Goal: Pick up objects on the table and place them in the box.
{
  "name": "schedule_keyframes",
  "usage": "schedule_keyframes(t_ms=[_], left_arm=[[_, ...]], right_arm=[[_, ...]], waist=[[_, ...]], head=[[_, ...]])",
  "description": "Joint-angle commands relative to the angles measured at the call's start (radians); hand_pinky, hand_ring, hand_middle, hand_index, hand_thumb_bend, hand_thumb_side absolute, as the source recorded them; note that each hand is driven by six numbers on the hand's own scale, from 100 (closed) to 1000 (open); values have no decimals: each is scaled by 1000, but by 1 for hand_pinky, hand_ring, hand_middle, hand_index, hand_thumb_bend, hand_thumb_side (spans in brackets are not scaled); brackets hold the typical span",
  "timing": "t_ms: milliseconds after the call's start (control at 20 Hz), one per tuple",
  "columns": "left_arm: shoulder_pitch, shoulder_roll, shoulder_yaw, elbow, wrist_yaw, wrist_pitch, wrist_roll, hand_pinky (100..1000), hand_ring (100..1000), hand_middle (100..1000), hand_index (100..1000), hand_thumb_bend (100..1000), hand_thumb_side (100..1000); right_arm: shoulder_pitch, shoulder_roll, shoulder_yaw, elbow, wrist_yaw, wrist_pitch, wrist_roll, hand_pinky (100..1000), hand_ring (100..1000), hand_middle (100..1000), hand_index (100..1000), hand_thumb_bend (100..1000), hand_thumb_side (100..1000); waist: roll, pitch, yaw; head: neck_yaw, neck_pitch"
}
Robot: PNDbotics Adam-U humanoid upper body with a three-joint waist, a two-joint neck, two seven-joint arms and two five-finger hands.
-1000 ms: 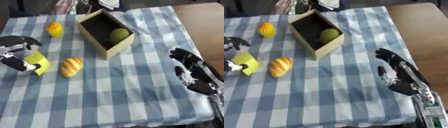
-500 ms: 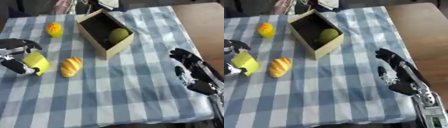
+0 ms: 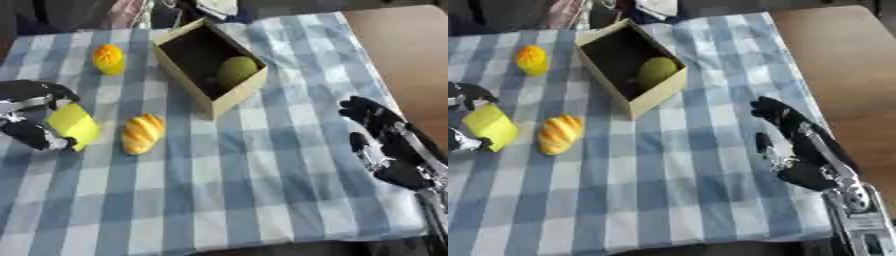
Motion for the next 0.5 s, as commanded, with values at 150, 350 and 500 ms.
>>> schedule_keyframes(t_ms=[150,350,500], left_arm=[[-4,18,3,2,-13,-1,0,747,738,920,953,402,463],[-5,14,-4,5,-23,-1,4,716,694,880,933,375,404],[-5,11,-6,7,-32,0,15,695,664,854,917,364,366]], right_arm=[[-14,-6,-4,-9,-3,-3,4,1000,910,889,953,100,369],[-16,-5,-4,-7,-3,-4,4,1000,910,889,953,100,368],[-16,-5,-4,-6,-3,-4,4,1000,910,889,953,100,368]], waist=[[-11,-20,2],[-12,-21,2],[-13,-21,2]], head=[[-3,4],[-3,4],[-3,4]])
